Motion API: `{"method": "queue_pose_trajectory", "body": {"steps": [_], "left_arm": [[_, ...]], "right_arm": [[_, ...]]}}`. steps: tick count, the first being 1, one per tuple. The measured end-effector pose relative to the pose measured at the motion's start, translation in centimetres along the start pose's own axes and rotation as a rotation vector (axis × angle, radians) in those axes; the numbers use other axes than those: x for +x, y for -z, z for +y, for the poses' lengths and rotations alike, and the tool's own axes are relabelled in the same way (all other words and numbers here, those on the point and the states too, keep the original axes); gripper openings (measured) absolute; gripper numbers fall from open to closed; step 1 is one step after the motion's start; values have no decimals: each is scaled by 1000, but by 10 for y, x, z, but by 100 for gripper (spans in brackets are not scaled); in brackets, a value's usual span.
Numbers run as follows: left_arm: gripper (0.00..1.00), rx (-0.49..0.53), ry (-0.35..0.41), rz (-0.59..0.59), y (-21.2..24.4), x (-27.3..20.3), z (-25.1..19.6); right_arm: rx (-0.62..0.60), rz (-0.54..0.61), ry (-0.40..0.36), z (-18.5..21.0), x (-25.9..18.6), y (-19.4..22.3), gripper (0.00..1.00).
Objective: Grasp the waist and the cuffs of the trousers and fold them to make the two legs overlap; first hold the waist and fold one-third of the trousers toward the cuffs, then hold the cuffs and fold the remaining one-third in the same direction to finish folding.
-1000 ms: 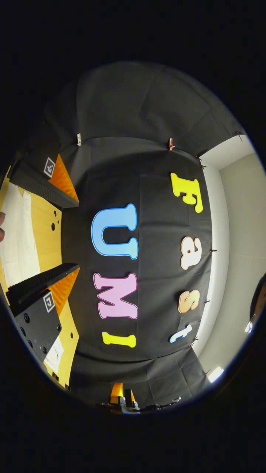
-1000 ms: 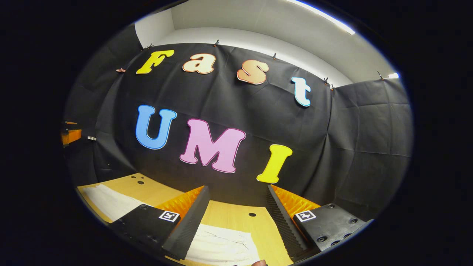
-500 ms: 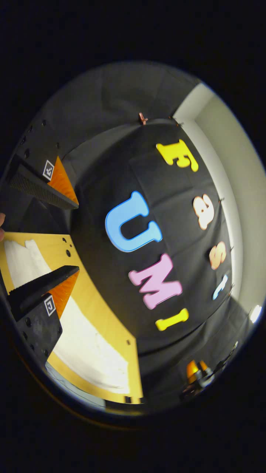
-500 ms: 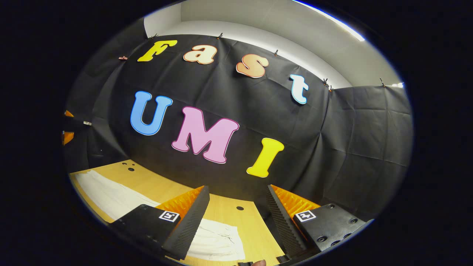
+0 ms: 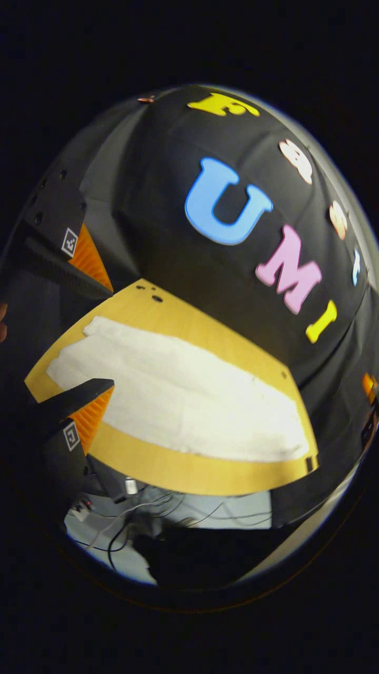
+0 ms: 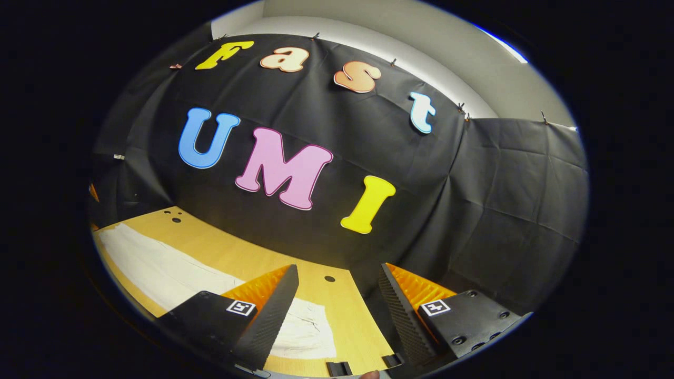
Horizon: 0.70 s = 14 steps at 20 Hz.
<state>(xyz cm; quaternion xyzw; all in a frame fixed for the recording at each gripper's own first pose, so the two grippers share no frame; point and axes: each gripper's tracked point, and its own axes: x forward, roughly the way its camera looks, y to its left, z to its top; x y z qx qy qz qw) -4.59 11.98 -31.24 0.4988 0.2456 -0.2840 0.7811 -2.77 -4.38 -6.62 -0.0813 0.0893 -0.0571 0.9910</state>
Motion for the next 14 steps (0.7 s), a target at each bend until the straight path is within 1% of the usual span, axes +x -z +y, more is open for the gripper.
{"method": "queue_pose_trajectory", "body": {"steps": [3,5,8,12,14], "left_arm": [[96,132,121,40,25,29,-37],[96,174,175,70,44,39,-52],[96,210,207,121,64,56,-60],[96,277,237,165,80,74,-62],[96,289,251,182,83,83,-61]], "right_arm": [[-12,14,12,-1,1,5,98],[-20,26,18,-1,1,9,98],[-27,45,26,-2,0,15,98],[-32,58,43,-8,-3,17,98],[-28,66,50,-10,-3,20,98]]}}
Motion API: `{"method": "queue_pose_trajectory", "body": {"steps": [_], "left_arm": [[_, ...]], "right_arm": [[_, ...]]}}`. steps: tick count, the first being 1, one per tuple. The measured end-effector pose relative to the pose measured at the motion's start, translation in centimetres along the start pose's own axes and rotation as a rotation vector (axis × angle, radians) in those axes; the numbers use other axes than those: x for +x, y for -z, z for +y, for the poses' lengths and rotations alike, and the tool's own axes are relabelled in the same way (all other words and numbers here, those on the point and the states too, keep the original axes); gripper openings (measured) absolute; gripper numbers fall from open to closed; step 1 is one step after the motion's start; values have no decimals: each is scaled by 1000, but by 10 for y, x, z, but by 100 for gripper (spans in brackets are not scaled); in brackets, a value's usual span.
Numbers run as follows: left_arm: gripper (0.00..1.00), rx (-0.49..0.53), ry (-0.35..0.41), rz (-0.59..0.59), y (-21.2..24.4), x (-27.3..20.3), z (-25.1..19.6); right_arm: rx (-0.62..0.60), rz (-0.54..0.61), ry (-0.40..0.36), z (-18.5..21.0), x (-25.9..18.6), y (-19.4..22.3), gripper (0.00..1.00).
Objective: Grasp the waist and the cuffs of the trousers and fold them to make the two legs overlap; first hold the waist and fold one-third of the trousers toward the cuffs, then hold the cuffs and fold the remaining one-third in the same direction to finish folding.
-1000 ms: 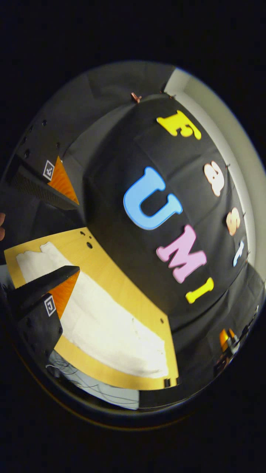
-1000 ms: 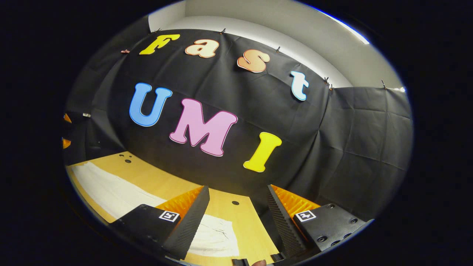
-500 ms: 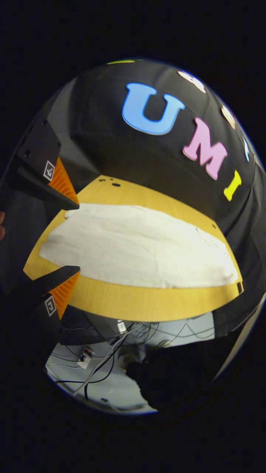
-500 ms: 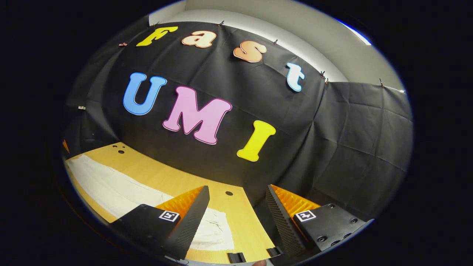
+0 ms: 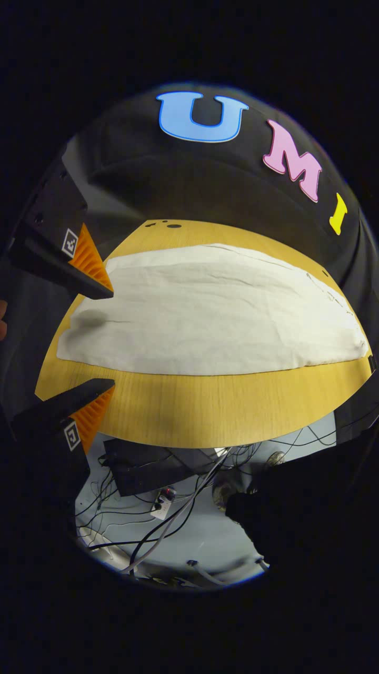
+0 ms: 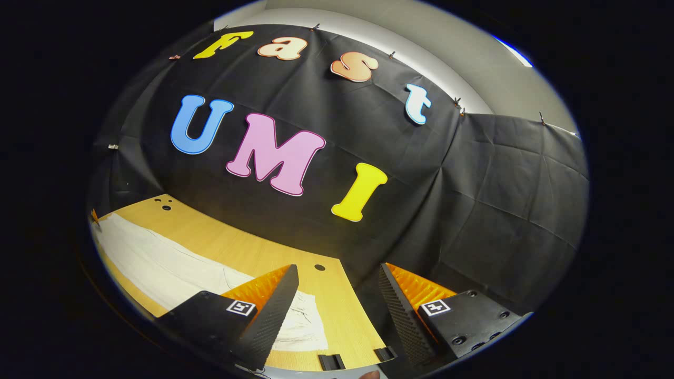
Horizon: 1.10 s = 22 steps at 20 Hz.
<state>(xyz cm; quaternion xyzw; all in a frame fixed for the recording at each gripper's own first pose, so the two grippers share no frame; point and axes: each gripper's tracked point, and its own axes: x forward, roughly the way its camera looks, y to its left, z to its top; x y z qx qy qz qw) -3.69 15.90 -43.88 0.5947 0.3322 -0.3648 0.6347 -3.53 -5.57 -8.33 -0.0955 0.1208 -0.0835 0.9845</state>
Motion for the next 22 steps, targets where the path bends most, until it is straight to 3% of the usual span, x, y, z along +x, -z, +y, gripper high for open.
{"method": "queue_pose_trajectory", "body": {"steps": [2,8,9,10,12,13,14,15,22], "left_arm": [[90,-8,-4,9,2,6,9],[90,19,23,16,-1,29,26],[75,14,29,19,0,31,27],[73,7,43,25,0,34,26],[55,-4,72,44,1,40,21],[35,1,85,57,2,42,19],[25,15,87,70,3,42,18],[8,27,88,79,4,42,18],[6,-73,141,157,2,45,21]], "right_arm": [[3,11,2,1,-1,4,98],[-14,55,-24,17,-2,27,98],[-31,67,-47,22,-3,34,98],[-66,79,-73,28,-3,42,98],[-159,104,-137,37,0,61,98],[-202,111,-174,39,-1,72,97],[-249,130,-208,43,0,89,97],[-300,153,-242,45,2,108,97],[-648,293,-536,78,24,247,97]]}}
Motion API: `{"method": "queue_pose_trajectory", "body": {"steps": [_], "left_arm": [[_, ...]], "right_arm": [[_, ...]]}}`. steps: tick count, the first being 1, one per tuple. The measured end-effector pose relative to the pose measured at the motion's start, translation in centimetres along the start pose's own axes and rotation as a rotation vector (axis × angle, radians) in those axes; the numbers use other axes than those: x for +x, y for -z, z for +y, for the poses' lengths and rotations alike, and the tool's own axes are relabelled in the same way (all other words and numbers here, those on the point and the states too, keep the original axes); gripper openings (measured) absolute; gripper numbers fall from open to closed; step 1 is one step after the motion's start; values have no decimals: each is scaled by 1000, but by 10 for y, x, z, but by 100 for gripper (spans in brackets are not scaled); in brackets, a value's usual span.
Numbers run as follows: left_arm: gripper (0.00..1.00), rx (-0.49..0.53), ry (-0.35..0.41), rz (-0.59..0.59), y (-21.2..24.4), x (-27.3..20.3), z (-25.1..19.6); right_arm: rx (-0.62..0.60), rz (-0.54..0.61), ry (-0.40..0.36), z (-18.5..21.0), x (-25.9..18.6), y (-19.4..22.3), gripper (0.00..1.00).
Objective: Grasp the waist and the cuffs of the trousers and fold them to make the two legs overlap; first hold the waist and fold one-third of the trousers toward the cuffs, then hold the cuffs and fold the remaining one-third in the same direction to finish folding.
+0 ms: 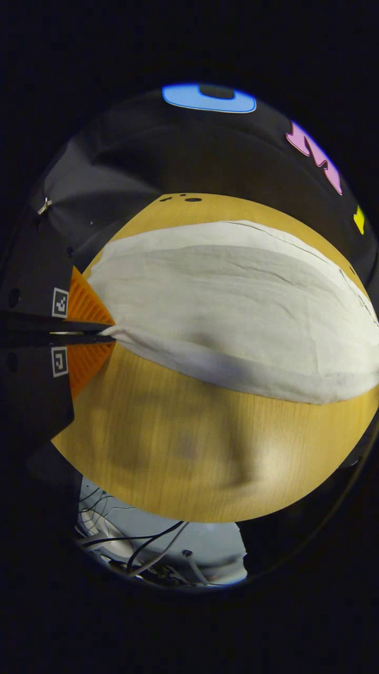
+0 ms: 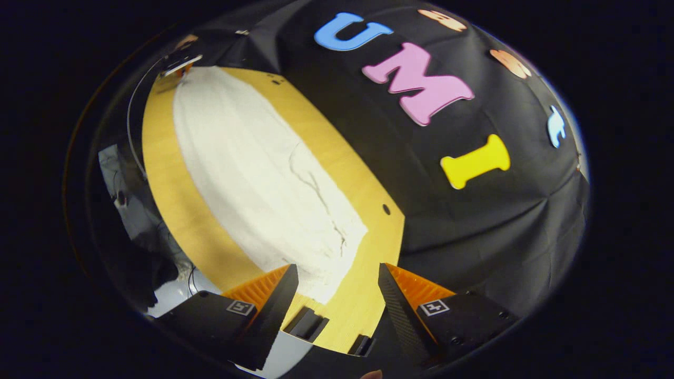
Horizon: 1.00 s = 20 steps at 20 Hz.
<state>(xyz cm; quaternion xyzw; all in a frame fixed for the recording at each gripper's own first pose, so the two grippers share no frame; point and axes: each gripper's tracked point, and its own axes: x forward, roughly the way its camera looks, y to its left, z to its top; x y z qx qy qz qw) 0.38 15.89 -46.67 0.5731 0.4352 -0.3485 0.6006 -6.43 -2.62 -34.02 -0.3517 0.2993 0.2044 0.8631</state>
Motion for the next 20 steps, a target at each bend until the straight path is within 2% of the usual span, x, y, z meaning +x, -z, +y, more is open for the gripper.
{"method": "queue_pose_trajectory", "body": {"steps": [5,8,11,13,15,16,18,19,20], "left_arm": [[6,-24,19,66,1,-1,0],[6,-28,33,104,-1,-1,1],[6,-40,38,122,-1,-1,1],[6,-47,32,122,-3,-1,1],[6,-45,23,125,-3,-1,1],[5,-42,19,124,-4,0,1],[5,-30,12,117,-4,-1,1],[5,-26,9,109,-3,0,1],[6,-26,4,98,-2,0,1]], "right_arm": [[-217,34,-136,31,51,51,96],[-316,33,-203,40,70,68,96],[-409,-10,-212,35,86,65,93],[-471,-18,-237,35,95,63,95],[-539,-18,-255,40,104,61,81],[-571,-22,-245,38,109,57,70],[-600,-10,-263,46,113,58,59],[-596,17,-287,51,117,64,43],[-603,26,-287,48,118,63,12]]}}
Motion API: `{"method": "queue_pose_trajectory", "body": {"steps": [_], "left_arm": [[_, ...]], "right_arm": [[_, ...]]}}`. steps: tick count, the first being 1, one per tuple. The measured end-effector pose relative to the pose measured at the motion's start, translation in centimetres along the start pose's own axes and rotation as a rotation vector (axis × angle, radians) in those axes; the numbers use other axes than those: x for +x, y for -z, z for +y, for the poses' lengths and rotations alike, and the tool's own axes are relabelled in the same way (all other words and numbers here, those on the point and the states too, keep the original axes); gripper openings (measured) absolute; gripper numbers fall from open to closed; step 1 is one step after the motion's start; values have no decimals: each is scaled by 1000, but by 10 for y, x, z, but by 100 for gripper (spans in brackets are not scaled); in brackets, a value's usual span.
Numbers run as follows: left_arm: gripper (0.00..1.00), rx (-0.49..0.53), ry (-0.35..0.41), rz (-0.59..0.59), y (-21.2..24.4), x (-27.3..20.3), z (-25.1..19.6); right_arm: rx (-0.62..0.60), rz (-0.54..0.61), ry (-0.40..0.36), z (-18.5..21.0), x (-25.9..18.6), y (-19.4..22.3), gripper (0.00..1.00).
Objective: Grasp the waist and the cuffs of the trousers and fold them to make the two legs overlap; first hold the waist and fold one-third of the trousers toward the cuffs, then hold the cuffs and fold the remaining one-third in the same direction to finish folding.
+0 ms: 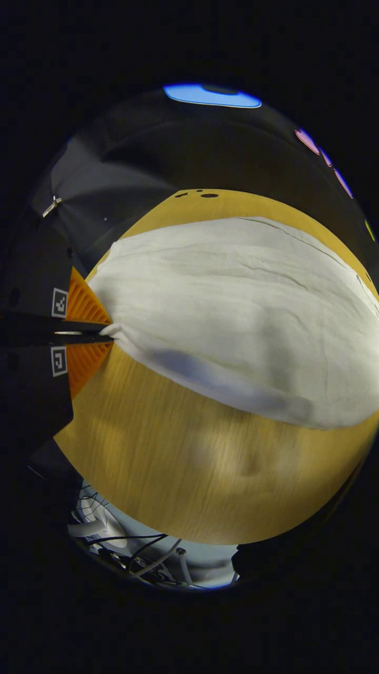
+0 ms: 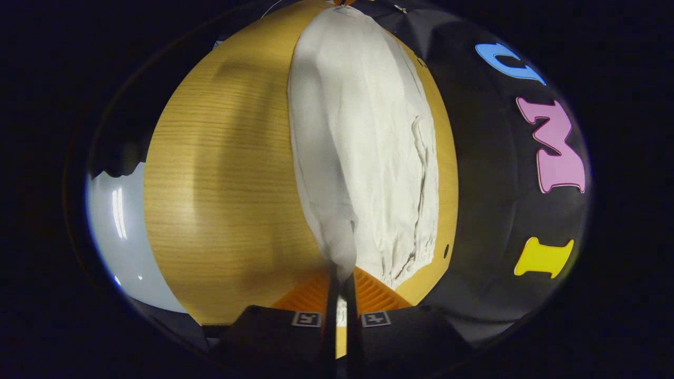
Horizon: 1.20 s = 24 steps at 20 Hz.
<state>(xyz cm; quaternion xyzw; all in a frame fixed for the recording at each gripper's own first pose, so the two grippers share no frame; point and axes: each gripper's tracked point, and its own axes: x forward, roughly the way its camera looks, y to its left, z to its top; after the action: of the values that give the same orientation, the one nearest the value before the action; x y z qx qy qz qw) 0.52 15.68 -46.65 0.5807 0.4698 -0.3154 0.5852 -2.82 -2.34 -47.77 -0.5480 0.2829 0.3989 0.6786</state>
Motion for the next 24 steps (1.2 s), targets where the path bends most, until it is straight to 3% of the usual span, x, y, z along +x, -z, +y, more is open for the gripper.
{"method": "queue_pose_trajectory", "body": {"steps": [5,8,16,24], "left_arm": [[6,34,-34,12,5,1,2],[5,-121,39,-23,1,-4,9],[5,-431,18,-118,-10,-41,88],[5,-671,48,-72,-23,-8,145]], "right_arm": [[87,41,-91,-3,-2,-1,6],[161,28,-38,-28,-15,-6,5],[449,-11,120,-115,-33,-14,5],[759,51,161,-176,16,5,5]]}}
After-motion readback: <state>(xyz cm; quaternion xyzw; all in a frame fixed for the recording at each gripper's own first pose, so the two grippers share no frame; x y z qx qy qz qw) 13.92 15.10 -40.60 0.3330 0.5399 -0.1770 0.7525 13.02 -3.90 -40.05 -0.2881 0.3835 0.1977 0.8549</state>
